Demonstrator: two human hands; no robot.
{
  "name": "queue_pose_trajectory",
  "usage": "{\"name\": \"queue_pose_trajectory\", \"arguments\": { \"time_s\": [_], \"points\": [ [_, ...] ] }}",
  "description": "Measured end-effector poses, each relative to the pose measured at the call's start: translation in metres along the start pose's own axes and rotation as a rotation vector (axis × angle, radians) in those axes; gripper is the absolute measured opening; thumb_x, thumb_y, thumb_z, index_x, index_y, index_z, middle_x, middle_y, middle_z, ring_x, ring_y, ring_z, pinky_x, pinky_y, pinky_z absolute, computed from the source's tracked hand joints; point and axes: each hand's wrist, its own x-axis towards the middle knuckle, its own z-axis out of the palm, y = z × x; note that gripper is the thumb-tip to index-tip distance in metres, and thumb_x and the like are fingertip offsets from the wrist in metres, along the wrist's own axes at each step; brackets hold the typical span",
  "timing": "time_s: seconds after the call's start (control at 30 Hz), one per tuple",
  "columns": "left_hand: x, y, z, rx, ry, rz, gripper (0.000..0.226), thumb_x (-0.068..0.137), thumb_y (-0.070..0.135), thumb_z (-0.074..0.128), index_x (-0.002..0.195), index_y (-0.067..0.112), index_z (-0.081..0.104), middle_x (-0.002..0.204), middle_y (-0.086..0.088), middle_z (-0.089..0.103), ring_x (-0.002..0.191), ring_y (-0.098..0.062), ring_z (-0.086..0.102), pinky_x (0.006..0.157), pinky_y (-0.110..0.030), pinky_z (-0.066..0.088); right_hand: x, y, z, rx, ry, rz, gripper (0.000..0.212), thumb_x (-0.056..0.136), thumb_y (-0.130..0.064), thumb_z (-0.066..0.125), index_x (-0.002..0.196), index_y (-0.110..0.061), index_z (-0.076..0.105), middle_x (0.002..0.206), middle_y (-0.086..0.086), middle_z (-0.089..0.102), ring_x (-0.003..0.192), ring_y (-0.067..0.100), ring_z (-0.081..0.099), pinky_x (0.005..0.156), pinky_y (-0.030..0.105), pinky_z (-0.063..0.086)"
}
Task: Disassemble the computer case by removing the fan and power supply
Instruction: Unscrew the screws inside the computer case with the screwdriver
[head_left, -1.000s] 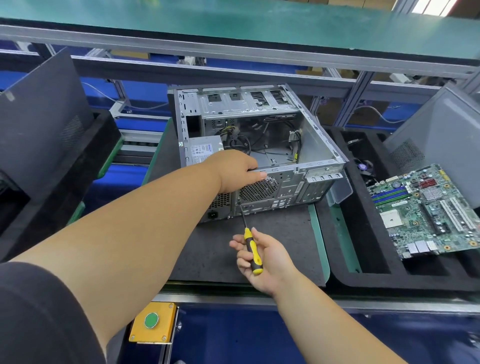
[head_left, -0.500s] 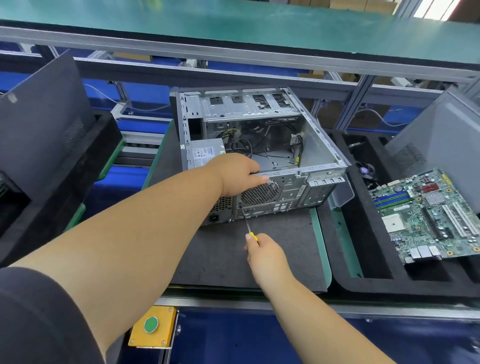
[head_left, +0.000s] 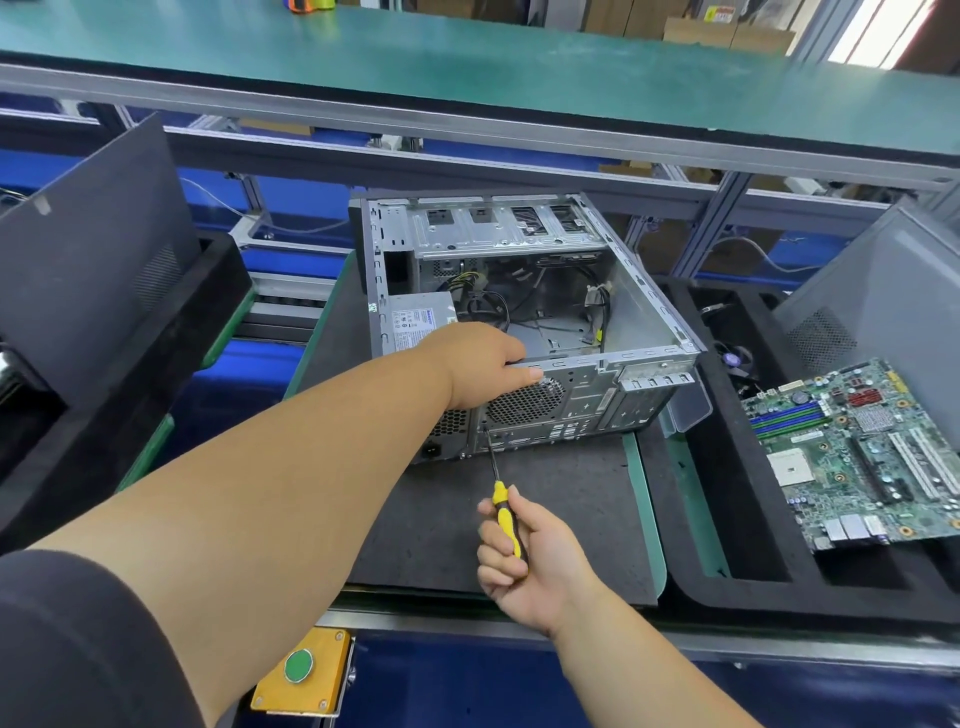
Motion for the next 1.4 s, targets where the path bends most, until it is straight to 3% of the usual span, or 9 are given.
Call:
{"name": "queue_pose_trajectory", "arguments": {
  "time_s": [0.3,0.43,0.5,0.57,0.73,1.03,1.17,1.3,1.4],
  "points": [
    [-0.001,0.001,-0.001,-0.002,-0.001,-0.002,0.041,0.099,0.056,0.036,0.074,0.025,0.045,0.072,0.001,0.049,0.066,-0.015,0.046,0.059,-0.032,0.032,0.0,0.0,0.009,-0.305,0.193,-0.144,0.04,0.105,-0.038,0.042,0.092,-0.006,0.062,0.05,0.001,0.033,0.037,0.01,0.021,0.036,0.023,0.021],
    [-0.001,0.002,-0.001,-0.004,-0.001,-0.008,0.045,0.098,0.057,0.036,0.092,0.019,0.058,0.076,0.001,0.052,0.073,-0.019,0.05,0.062,-0.032,0.034,-0.003,-0.004,0.02,-0.848,0.469,-0.248,0.039,0.105,-0.039,0.036,0.089,-0.012,0.059,0.05,0.002,0.043,0.041,0.015,0.035,0.046,0.025,0.03],
    [-0.002,0.002,-0.001,-0.007,0.004,-0.006,0.047,0.098,0.057,0.036,0.096,0.017,0.061,0.076,0.001,0.053,0.071,-0.017,0.049,0.06,-0.031,0.034,-0.005,-0.005,0.014,-1.285,0.565,-0.369,0.04,0.104,-0.043,0.035,0.092,-0.014,0.059,0.065,0.003,0.055,0.058,0.019,0.049,0.056,0.03,0.036],
    [-0.002,0.002,-0.001,-0.007,0.01,-0.003,0.047,0.098,0.056,0.036,0.096,0.017,0.061,0.076,0.0,0.053,0.072,-0.018,0.05,0.061,-0.031,0.034,-0.004,-0.006,0.011,-1.426,0.595,-0.415,0.041,0.104,-0.044,0.032,0.095,-0.013,0.058,0.074,0.003,0.059,0.066,0.02,0.052,0.059,0.031,0.038],
    [-0.001,0.001,0.0,-0.01,0.014,-0.001,0.046,0.098,0.056,0.037,0.093,0.017,0.06,0.077,-0.001,0.053,0.076,-0.021,0.051,0.062,-0.031,0.034,-0.007,-0.007,0.02,-0.709,0.345,-0.152,0.042,0.107,-0.034,0.032,0.098,-0.008,0.065,0.054,0.004,0.052,0.042,0.016,0.042,0.046,0.027,0.035],
    [-0.001,0.001,0.0,-0.007,0.008,0.0,0.045,0.099,0.056,0.036,0.091,0.018,0.058,0.076,0.0,0.052,0.074,-0.019,0.051,0.062,-0.032,0.034,-0.004,-0.005,0.007,-0.371,0.236,-0.188,0.036,0.103,-0.036,0.046,0.094,-0.005,0.063,0.053,0.003,0.042,0.038,0.013,0.03,0.041,0.025,0.024],
    [-0.001,0.002,0.0,-0.017,0.006,-0.002,0.043,0.099,0.056,0.036,0.09,0.02,0.057,0.076,0.001,0.052,0.074,-0.019,0.05,0.062,-0.032,0.034,-0.002,-0.008,0.02,-0.658,0.422,-0.202,0.035,0.105,-0.035,0.037,0.093,-0.01,0.057,0.048,0.0,0.039,0.037,0.014,0.029,0.043,0.024,0.023],
    [-0.002,0.001,-0.001,-0.018,0.009,-0.008,0.043,0.098,0.056,0.036,0.088,0.02,0.056,0.074,0.001,0.051,0.07,-0.017,0.048,0.061,-0.032,0.033,-0.005,-0.005,0.017,-1.492,0.62,-0.451,0.033,0.105,-0.04,0.032,0.096,-0.014,0.05,0.07,0.0,0.053,0.06,0.017,0.047,0.05,0.029,0.031],
    [-0.001,0.001,0.0,-0.01,0.007,-0.011,0.044,0.099,0.056,0.036,0.087,0.019,0.056,0.073,0.001,0.051,0.068,-0.016,0.047,0.06,-0.032,0.032,-0.003,-0.005,0.014,-1.675,0.661,-0.504,0.029,0.105,-0.04,0.032,0.095,-0.016,0.046,0.072,-0.002,0.052,0.064,0.017,0.049,0.05,0.03,0.031]
  ]
}}
